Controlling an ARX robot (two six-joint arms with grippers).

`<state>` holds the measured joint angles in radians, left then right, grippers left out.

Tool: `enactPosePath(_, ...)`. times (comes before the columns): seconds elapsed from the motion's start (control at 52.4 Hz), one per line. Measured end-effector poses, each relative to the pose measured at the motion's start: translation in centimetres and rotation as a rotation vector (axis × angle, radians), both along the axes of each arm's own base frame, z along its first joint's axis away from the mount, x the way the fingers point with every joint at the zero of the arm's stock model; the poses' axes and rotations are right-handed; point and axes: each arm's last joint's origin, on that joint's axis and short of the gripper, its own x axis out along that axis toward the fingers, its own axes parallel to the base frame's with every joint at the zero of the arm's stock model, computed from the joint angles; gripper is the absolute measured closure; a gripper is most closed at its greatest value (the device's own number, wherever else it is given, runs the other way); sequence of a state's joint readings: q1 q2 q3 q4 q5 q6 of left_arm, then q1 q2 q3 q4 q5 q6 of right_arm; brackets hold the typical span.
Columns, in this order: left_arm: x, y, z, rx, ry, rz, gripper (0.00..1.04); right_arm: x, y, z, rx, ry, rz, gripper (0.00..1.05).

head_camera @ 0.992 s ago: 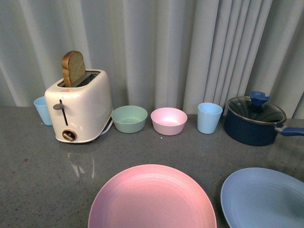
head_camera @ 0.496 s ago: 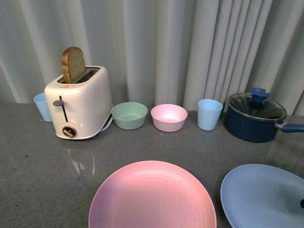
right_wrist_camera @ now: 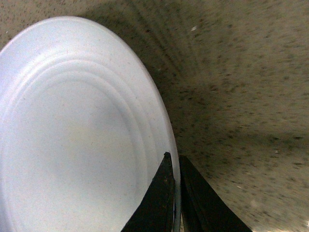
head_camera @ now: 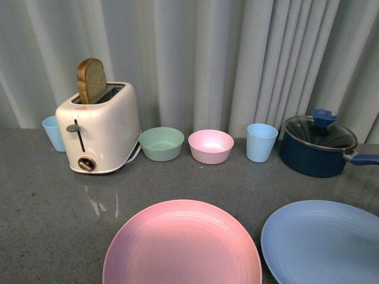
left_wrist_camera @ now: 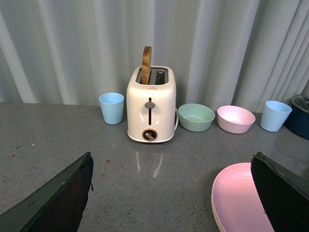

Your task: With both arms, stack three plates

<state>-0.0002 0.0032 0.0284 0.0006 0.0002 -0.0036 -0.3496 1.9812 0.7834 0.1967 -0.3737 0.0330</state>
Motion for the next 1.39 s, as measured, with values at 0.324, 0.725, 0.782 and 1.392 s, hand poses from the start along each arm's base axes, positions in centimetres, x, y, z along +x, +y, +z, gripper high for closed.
enactPosePath(0.324, 0.0, 0.0, 0.0, 0.0, 0.0, 0.0, 0.07, -3.9, -2.0, 6.1, 0.037, -0.153, -0.004, 1.02)
enactPosePath(0.725, 0.0, 0.0, 0.0, 0.0, 0.0, 0.0, 0.07, -0.9, 7.7, 9.2, 0.008, -0.321, 0.276, 1.02)
enactPosePath(0.782, 0.0, 0.0, 0.0, 0.0, 0.0, 0.0, 0.07, 0.1, 9.7, 8.6, 0.015, -0.309, 0.313, 1.02)
enactPosePath(1.392, 0.0, 0.0, 0.0, 0.0, 0.0, 0.0, 0.07, 3.6, 20.4, 5.0, 0.094, -0.224, 0.485, 1.02)
